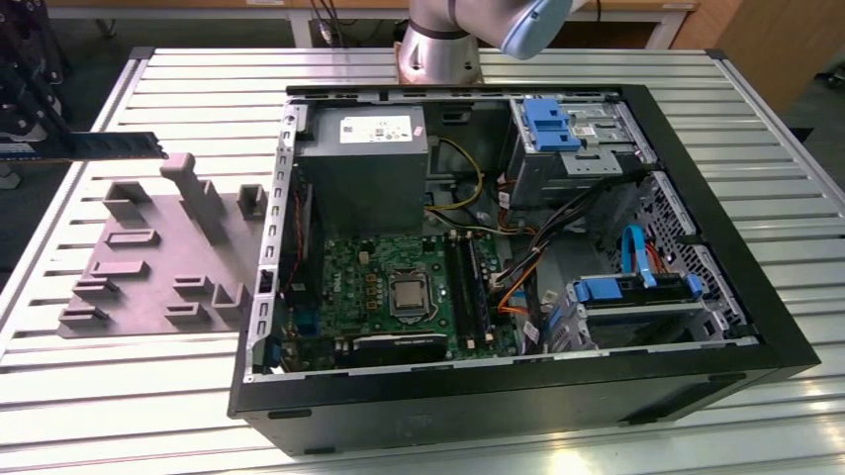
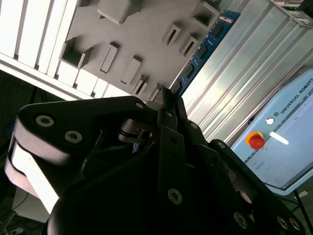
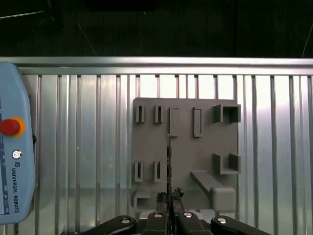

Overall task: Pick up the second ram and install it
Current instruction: 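Pick up the second ram and move it above second insertion slot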

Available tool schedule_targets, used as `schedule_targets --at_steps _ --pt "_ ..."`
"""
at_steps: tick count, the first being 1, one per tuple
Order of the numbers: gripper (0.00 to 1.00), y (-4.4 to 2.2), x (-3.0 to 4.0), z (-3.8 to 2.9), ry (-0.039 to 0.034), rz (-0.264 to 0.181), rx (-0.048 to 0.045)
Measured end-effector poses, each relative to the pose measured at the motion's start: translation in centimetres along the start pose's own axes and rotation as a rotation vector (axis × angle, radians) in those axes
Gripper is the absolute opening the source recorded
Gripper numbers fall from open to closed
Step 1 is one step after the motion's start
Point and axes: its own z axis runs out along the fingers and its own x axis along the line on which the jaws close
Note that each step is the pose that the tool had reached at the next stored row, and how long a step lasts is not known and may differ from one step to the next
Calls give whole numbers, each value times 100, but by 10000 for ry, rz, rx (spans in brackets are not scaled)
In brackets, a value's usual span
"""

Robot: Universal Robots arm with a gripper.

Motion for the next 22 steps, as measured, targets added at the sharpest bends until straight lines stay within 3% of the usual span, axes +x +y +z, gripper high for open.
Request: schedule_targets --at_steps 22 --pt "14 -89 -2 -2 0 0 1"
